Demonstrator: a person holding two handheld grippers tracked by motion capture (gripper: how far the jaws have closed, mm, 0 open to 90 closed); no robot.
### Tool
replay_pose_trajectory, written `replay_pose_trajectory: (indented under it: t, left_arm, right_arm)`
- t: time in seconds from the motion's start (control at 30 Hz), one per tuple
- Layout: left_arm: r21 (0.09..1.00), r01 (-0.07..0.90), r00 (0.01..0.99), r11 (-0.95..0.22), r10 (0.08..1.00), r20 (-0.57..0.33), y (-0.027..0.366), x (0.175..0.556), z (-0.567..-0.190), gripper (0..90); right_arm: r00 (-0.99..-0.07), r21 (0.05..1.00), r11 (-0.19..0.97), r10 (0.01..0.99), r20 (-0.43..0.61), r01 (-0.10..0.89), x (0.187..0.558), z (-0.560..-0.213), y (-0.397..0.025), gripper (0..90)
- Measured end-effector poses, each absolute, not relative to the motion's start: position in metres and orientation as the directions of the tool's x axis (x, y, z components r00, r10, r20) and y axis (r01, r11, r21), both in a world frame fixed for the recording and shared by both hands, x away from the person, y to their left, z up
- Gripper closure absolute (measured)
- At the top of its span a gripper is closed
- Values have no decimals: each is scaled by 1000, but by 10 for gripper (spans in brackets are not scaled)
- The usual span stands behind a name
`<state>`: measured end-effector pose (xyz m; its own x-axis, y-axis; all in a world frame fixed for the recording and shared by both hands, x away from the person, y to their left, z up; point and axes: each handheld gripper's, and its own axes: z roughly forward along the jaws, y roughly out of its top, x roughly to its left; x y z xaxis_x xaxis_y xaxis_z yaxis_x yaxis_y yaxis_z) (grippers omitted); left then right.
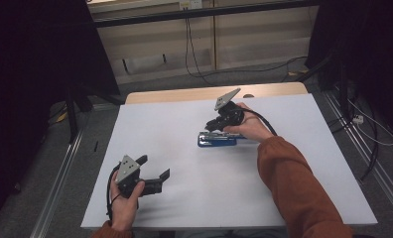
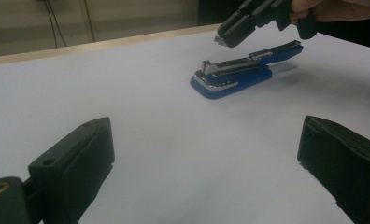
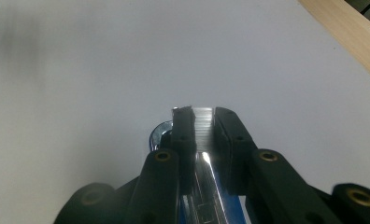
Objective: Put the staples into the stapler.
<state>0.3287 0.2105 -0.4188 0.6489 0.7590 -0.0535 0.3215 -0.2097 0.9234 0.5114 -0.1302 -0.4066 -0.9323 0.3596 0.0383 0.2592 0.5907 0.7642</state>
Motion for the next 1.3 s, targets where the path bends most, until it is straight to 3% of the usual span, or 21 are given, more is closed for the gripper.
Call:
replay_pose_trajectory:
  t: [1.3]
  left_arm:
    - [920, 329, 648, -211, 759, -58, 210, 329, -420, 39]
  right_arm:
    - [-967, 695, 695, 254, 3, 185, 517, -420, -117, 790]
